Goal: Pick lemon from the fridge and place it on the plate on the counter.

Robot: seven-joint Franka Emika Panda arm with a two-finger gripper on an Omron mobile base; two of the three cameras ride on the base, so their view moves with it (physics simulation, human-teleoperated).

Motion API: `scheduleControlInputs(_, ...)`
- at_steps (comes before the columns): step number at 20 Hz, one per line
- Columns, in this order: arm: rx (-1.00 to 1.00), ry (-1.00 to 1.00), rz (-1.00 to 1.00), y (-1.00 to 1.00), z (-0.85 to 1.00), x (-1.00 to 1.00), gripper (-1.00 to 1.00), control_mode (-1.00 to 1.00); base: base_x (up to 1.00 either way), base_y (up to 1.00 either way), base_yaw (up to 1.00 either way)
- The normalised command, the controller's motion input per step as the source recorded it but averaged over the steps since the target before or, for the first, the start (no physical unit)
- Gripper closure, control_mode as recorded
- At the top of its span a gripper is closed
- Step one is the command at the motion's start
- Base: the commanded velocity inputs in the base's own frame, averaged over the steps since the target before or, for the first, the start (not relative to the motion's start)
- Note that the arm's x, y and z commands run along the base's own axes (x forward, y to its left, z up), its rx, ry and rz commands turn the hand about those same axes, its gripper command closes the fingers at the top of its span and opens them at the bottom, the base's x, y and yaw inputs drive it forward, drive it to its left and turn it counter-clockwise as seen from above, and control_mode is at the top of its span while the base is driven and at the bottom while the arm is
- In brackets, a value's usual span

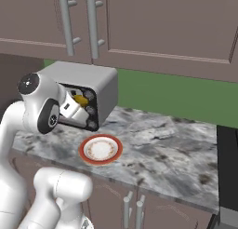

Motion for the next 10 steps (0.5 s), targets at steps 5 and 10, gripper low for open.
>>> scheduleControlInputs(5, 0.00, 0.02, 0.30, -0.09, -0.46, 0.26, 1.00, -1.00, 0.00, 0.00, 0.00)
scheduleControlInputs(10, 0.00, 0.04, 0.28, -0.02, -0.50, 0.41, 1.00, -1.00, 0.00, 0.00, 0.00)
